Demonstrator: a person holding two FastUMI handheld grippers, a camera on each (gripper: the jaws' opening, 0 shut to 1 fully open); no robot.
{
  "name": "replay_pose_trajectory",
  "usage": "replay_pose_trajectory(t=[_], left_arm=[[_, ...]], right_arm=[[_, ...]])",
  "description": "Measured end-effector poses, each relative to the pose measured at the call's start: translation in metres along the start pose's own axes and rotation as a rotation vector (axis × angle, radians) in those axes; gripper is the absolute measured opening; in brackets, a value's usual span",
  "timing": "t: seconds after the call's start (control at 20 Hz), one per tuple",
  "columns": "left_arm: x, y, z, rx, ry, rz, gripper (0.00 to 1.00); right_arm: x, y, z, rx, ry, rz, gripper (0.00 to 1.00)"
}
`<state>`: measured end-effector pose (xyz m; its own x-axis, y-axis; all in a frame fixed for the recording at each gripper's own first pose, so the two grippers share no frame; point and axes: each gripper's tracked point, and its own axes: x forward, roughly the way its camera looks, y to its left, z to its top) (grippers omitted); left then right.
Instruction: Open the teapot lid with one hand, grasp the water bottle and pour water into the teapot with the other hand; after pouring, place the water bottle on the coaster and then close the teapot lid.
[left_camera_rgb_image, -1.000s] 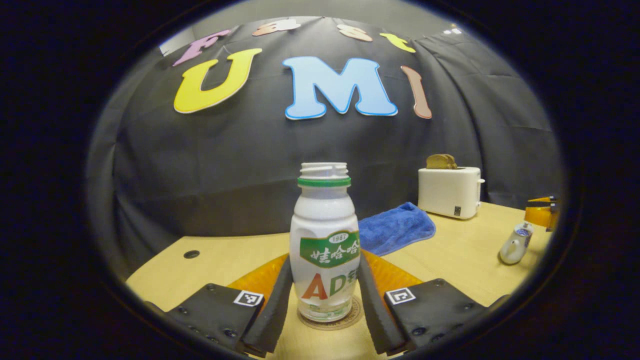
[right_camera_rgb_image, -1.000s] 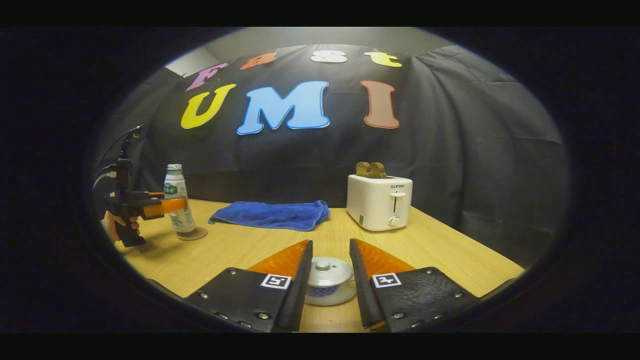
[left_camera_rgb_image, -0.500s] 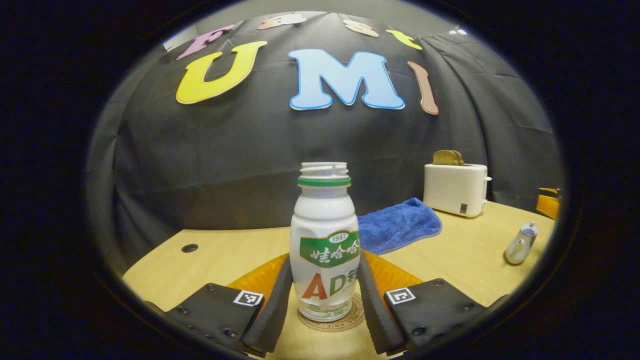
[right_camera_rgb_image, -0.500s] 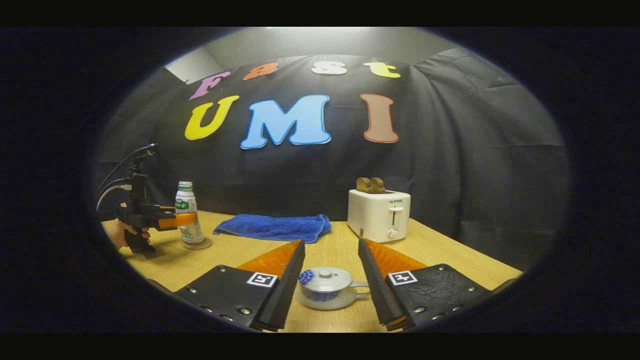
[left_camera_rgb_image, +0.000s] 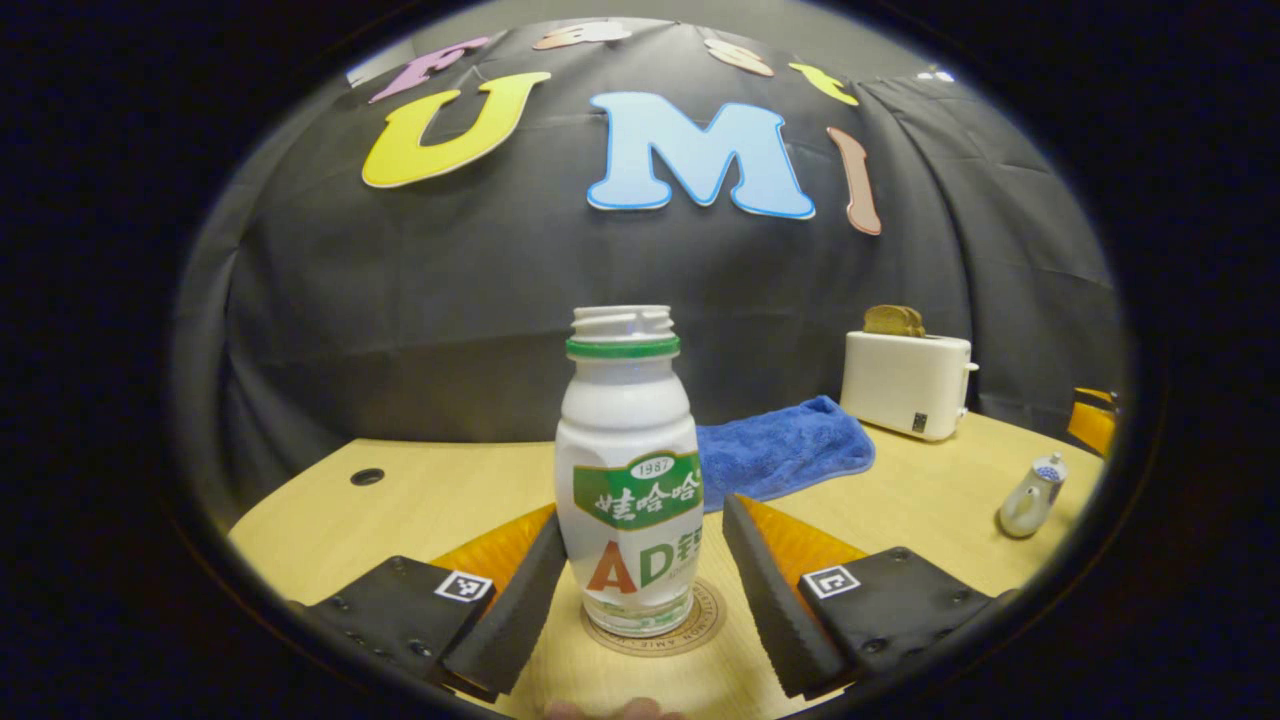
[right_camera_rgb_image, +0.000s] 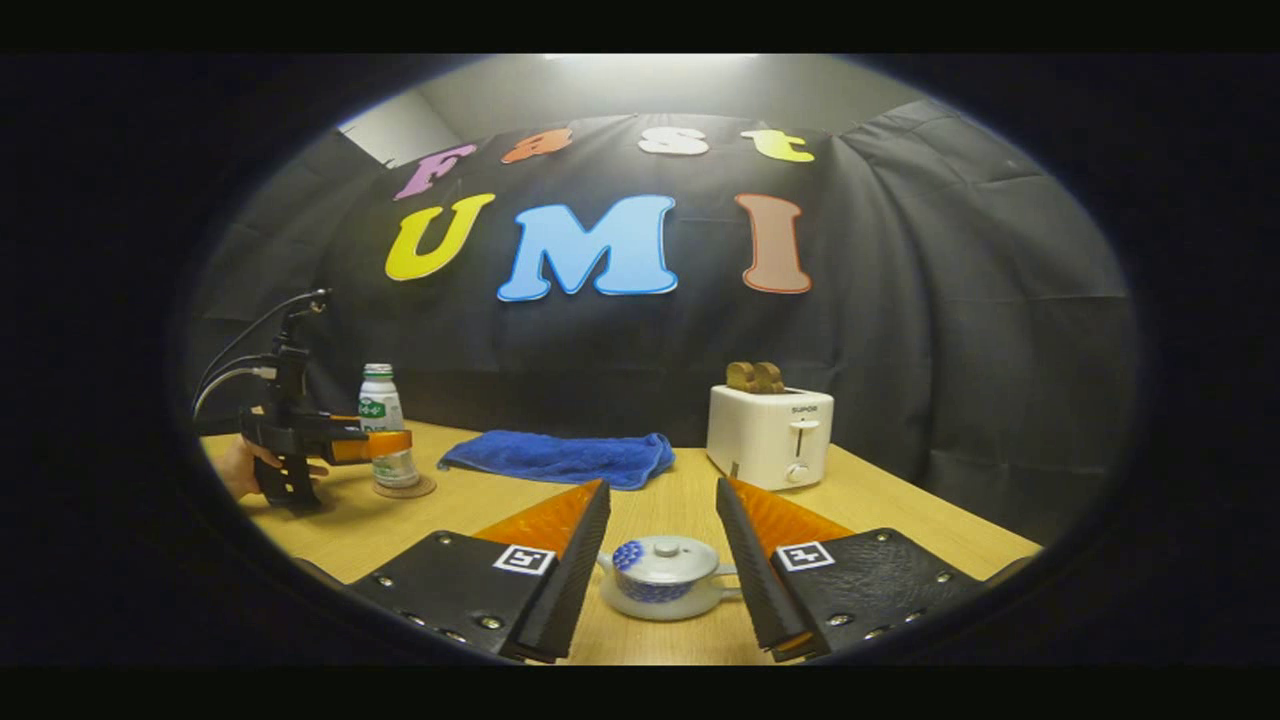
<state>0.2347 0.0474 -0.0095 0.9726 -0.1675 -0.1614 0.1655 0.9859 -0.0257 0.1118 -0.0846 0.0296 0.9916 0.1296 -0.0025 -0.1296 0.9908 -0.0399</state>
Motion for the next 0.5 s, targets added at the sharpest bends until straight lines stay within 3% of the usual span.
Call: replay_pose_trajectory(t=[0.5], left_arm=[[-0.031,0.001,0.005,-0.002,-0.028,0.023,1.00]], right_arm=[[-0.008,0.041,0.014,-0.050,-0.032,0.093,0.66]])
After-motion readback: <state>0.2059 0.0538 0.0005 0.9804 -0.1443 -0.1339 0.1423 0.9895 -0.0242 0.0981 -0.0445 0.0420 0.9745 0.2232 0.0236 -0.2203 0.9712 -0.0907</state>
